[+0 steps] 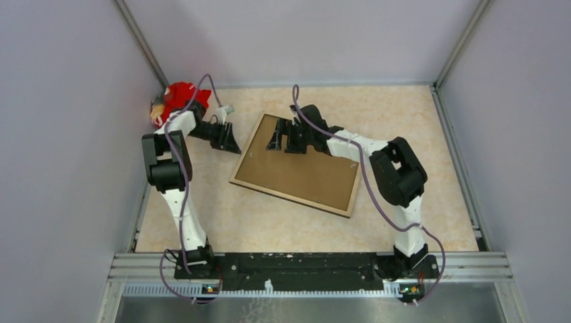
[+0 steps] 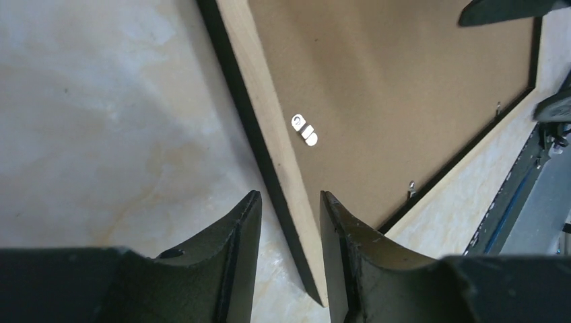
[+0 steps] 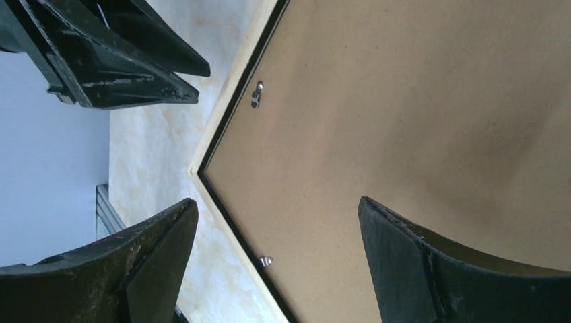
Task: Put the photo into the frame
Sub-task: Adjust the photo frame at the center of the board.
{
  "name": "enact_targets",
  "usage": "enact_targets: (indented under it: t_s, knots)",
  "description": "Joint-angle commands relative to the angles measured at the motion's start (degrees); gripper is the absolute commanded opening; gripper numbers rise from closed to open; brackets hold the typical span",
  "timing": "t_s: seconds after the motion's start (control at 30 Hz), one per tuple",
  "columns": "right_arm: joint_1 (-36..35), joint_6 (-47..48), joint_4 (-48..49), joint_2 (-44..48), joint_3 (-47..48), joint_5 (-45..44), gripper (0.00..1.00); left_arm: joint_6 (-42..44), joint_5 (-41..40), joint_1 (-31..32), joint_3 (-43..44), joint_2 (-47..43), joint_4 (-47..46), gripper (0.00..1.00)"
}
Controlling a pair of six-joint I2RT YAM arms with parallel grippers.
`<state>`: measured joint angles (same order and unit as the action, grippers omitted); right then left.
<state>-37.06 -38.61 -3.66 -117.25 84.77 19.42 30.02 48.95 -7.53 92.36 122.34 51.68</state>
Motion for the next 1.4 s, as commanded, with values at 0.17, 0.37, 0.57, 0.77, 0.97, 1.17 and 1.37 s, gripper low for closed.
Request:
enact_targets:
  t_s: [0.17,0.37,0.57,0.77,0.97,1.17,1.37]
  knots:
    - [-1.1,-4.5,11.9,4.6,-6.2,0.8,0.85,-1.9,5.8,1.1,-2.5,1.0,-3.7,0.34]
    - [-2.0,-6.5,14.6,3.6,-8.1,1.9,0.83,-1.6,3.6,2.0,-6.4,1.4,-6.1,0.26]
    - [-3.0,-6.8,16.0,3.7,-9.1,2.5,0.82,-1.5,1.7,2.1,-8.4,0.3,-7.1,0.21]
    - [-3.2,-6.6,15.9,4.0,-9.0,2.6,0.82,-1.0,2.5,1.9,-4.8,-3.9,-5.9,0.30]
    - [-3.3,-6.9,16.3,3.9,-9.1,3.0,0.82,-3.3,0.0,1.9,0.2,-3.6,-7.9,0.49]
    - [-3.3,-6.9,16.4,3.6,-9.0,3.3,0.82,-2.9,-0.1,2.0,-0.6,-2.1,-8.5,0.49]
    - [-3.3,-7.3,17.2,3.6,-9.2,3.8,0.82,-2.6,-1.1,2.3,-2.9,-0.8,-9.6,0.39]
